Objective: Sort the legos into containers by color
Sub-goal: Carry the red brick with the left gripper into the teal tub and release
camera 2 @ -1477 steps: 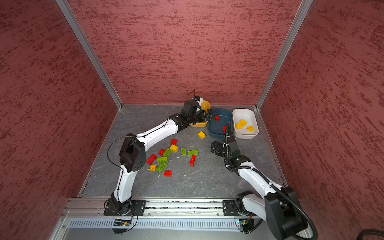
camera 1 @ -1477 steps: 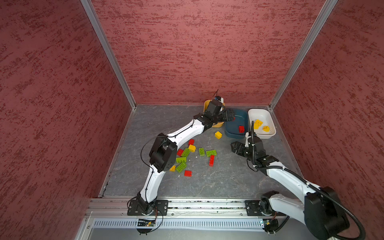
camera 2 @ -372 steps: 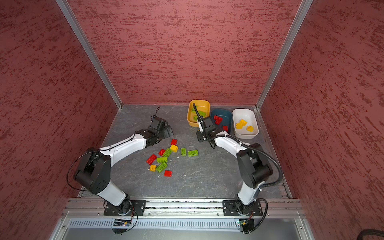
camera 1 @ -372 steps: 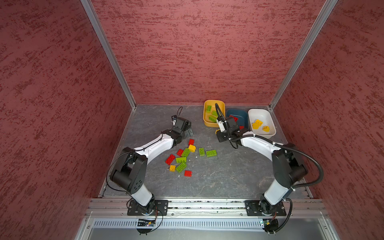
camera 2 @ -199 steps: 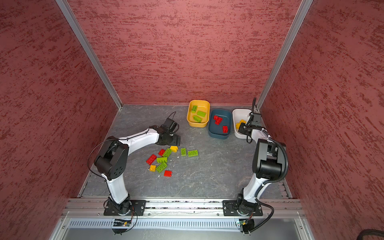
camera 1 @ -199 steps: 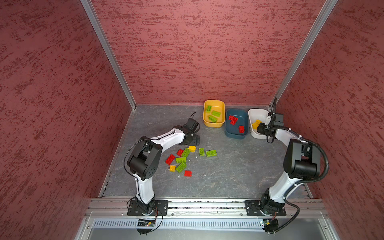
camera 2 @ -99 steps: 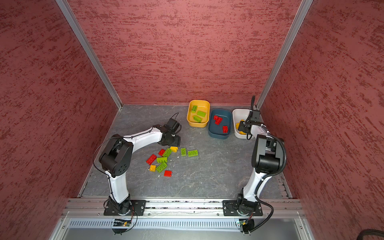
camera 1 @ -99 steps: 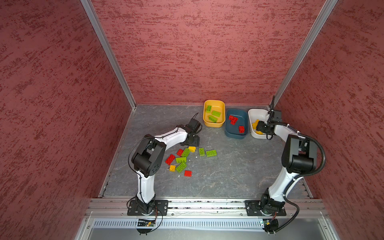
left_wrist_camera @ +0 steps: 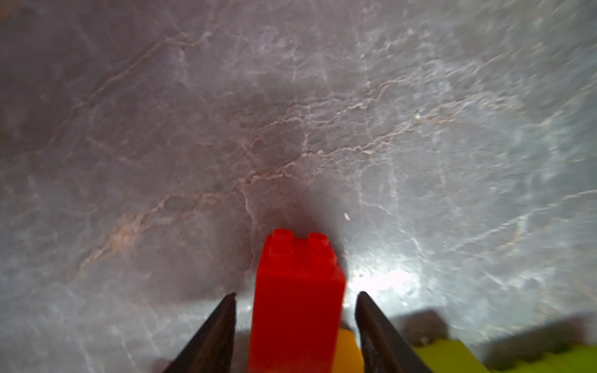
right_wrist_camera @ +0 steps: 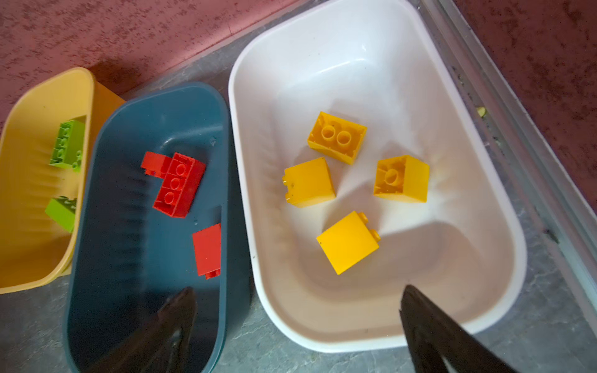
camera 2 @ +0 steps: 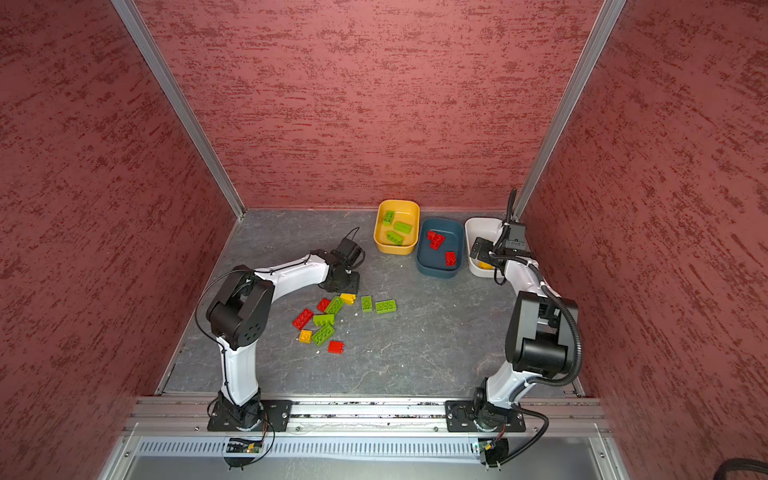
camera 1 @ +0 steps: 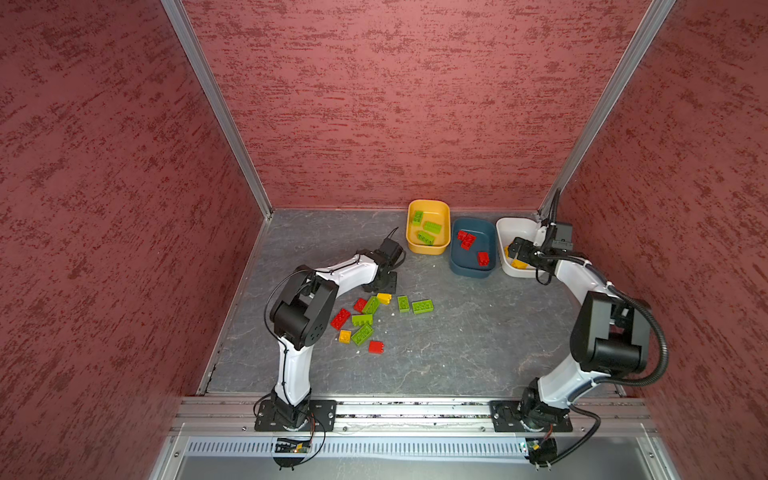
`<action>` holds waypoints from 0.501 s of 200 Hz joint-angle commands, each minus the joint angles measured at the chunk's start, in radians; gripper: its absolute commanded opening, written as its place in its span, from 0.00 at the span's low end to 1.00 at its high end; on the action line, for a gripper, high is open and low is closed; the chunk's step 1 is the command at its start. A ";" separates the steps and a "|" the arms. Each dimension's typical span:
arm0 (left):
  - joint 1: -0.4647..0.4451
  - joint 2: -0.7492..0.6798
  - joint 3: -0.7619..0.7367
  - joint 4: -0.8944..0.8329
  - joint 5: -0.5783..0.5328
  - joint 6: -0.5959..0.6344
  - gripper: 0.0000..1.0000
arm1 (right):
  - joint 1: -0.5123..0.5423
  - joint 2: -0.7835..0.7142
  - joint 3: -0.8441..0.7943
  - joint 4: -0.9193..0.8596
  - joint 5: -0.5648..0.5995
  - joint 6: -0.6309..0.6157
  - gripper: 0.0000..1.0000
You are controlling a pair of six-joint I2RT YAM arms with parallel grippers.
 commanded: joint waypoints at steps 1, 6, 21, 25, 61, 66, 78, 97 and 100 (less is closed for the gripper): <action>-0.005 0.028 0.034 0.027 -0.030 -0.004 0.46 | 0.007 -0.072 -0.037 0.063 -0.034 0.038 0.99; -0.007 0.026 0.032 0.036 -0.027 -0.001 0.43 | 0.008 -0.087 -0.049 0.071 -0.035 0.044 0.99; -0.014 0.010 0.023 0.064 0.002 0.008 0.37 | 0.008 -0.138 -0.086 0.099 -0.038 0.068 0.99; -0.017 0.006 0.021 0.071 0.012 0.011 0.34 | 0.008 -0.153 -0.098 0.109 -0.037 0.077 0.99; -0.041 -0.027 0.035 0.092 0.040 0.016 0.24 | 0.008 -0.293 -0.241 0.262 0.002 0.124 0.99; -0.044 -0.033 0.037 0.108 0.066 0.025 0.24 | 0.006 -0.307 -0.261 0.284 0.022 0.131 0.99; -0.049 -0.054 0.040 0.161 0.143 0.036 0.24 | 0.005 -0.333 -0.294 0.308 0.054 0.144 0.99; -0.056 -0.072 0.072 0.242 0.275 0.024 0.24 | 0.005 -0.344 -0.305 0.314 0.077 0.183 0.99; -0.058 -0.071 0.079 0.253 0.293 0.020 0.24 | 0.004 -0.343 -0.303 0.313 0.075 0.183 0.99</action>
